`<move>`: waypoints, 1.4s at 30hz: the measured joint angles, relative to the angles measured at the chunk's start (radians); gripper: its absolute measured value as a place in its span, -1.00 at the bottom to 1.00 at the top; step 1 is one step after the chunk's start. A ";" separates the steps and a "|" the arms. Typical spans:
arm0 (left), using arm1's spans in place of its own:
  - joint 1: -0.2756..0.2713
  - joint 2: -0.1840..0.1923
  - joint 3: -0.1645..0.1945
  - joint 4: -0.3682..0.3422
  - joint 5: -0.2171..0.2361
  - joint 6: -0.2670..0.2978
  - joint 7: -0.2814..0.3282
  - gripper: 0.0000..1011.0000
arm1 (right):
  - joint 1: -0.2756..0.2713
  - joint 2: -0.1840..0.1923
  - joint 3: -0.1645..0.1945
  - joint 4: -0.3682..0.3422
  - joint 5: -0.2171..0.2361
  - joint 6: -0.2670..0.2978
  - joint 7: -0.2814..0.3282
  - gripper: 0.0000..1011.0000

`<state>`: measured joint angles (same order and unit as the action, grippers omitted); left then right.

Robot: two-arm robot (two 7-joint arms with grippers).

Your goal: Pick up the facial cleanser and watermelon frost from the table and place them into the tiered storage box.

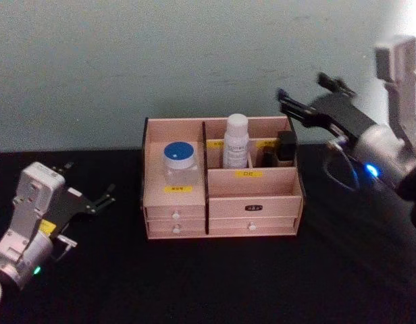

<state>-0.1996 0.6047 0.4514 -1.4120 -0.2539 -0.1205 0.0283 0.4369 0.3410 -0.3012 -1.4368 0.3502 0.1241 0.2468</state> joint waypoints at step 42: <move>0.000 0.000 0.000 0.000 0.000 0.000 0.000 0.98 | -0.156 -0.094 0.113 0.146 -0.136 -0.084 -0.199 0.98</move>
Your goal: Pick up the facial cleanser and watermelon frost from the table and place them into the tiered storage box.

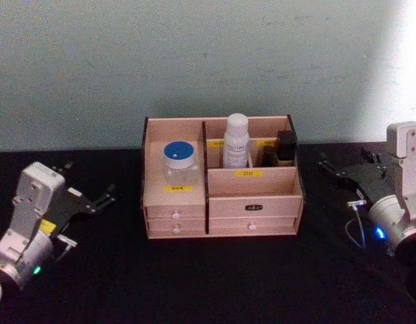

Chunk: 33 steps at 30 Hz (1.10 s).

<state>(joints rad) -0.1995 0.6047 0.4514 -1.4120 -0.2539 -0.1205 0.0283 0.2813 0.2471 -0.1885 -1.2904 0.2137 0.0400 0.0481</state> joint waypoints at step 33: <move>0.000 0.000 0.000 0.000 0.000 0.000 0.000 0.98 | -0.001 0.002 -0.001 -0.003 0.001 -0.001 -0.002 0.98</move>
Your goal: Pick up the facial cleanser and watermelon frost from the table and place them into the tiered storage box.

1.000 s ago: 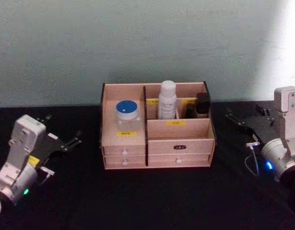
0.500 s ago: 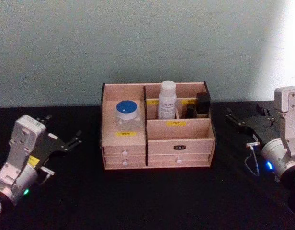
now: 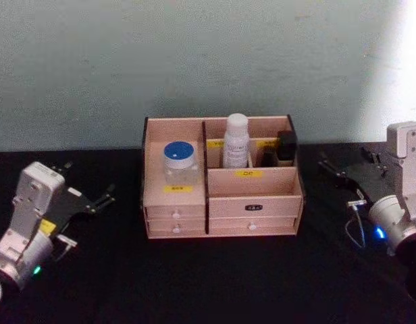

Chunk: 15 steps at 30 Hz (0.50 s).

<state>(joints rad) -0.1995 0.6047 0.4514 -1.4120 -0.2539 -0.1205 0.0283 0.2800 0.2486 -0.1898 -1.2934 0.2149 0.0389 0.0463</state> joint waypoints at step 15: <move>0.000 0.000 0.000 0.000 0.000 0.000 0.000 0.98 | 0.000 0.000 0.000 0.000 0.000 0.000 0.000 0.98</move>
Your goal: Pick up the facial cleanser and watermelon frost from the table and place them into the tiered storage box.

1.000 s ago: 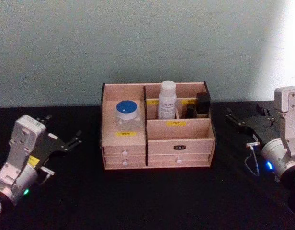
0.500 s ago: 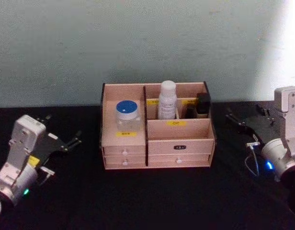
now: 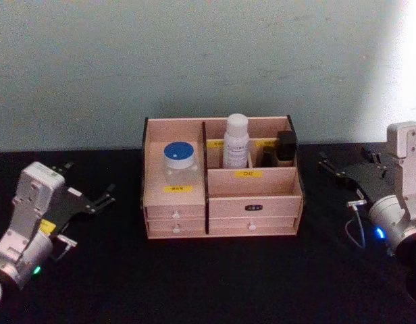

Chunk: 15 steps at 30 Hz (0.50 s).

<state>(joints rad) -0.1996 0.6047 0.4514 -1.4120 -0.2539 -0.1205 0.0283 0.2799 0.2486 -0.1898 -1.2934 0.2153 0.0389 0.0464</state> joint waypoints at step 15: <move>0.000 0.000 0.000 0.000 0.000 0.000 0.000 0.98 | 0.000 0.000 0.000 0.000 0.000 0.000 0.000 0.98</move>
<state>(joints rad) -0.1995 0.6047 0.4514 -1.4120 -0.2539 -0.1205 0.0283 0.2799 0.2486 -0.1898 -1.2935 0.2153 0.0389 0.0464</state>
